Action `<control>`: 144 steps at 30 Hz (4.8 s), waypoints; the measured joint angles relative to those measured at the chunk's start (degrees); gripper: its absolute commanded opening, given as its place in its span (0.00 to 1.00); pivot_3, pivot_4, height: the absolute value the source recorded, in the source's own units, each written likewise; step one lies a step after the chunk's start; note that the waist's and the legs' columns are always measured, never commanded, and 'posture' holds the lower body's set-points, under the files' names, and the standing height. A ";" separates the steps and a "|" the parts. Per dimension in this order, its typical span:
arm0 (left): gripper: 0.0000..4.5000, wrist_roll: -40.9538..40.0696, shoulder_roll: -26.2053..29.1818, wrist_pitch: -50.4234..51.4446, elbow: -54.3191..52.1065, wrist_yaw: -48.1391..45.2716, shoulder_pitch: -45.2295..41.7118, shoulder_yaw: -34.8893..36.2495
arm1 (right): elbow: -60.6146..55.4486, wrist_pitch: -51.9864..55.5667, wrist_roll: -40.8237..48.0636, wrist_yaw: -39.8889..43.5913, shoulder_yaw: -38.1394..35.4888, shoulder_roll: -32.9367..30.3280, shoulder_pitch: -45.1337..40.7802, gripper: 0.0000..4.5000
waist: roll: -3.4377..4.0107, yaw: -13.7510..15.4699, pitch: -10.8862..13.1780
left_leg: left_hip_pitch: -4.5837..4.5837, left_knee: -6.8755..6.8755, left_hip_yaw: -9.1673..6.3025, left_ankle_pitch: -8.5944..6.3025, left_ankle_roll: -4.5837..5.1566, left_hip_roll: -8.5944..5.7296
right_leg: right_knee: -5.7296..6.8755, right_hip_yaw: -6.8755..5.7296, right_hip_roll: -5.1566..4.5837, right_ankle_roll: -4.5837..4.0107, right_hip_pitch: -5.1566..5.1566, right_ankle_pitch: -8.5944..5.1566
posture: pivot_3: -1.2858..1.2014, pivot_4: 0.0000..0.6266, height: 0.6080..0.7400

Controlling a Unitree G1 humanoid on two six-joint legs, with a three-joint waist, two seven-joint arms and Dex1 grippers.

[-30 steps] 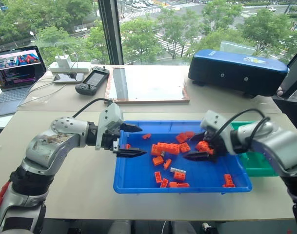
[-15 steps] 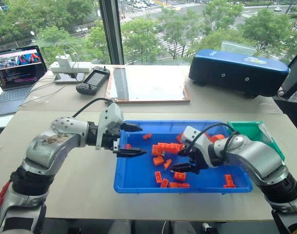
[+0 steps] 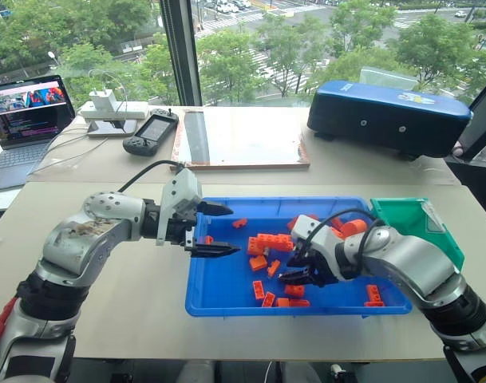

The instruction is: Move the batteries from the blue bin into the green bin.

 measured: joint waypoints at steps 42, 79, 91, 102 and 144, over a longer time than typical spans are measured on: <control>1.00 1.26 -0.90 -0.41 1.58 -0.23 -0.03 -0.95 | 26.95 -17.38 -14.00 3.53 -14.85 -24.73 -0.84 0.45 | 0.04 -1.08 0.02 | 0.00 -0.04 0.10 -0.02 0.03 0.05 | -0.02 0.00 -0.08 -0.02 -0.03 -0.01 | 0.52 0.24 0.94; 1.00 3.42 0.81 -2.31 3.84 1.88 0.18 0.15 | 16.11 -29.44 -15.08 14.27 1.95 0.01 -6.21 0.48 | 0.03 -0.15 0.02 | 0.00 0.00 0.04 -0.01 0.02 -0.02 | 0.03 -0.09 -0.08 -0.01 -0.04 0.00 | 0.52 0.24 0.94; 1.00 3.37 0.85 -2.31 2.86 2.00 0.90 0.15 | 16.19 -29.94 -16.36 14.87 1.62 0.37 -6.22 0.38 | 0.03 -0.13 0.02 | 0.00 0.00 0.04 -0.01 0.02 -0.02 | 0.03 -0.09 -0.08 -0.01 -0.03 0.00 | 0.52 0.24 0.94; 1.00 3.37 0.85 -2.31 2.42 1.98 1.38 0.15 | 15.66 -28.25 -15.47 14.77 0.03 1.32 -6.58 0.08 | 0.03 -0.10 0.02 | 0.00 0.01 0.03 -0.01 0.02 -0.02 | 0.03 -0.10 -0.08 -0.01 -0.03 0.00 | 0.52 0.24 0.94; 1.00 4.55 0.07 -3.61 5.22 0.96 -0.25 -0.27 | 13.18 -20.83 -10.63 13.66 -12.34 -8.43 -9.48 0.96 | 0.02 -0.55 0.03 | 0.00 0.00 0.04 -0.01 0.02 0.03 | 0.02 -0.14 -0.06 -0.02 -0.04 0.00 | 0.52 0.24 0.94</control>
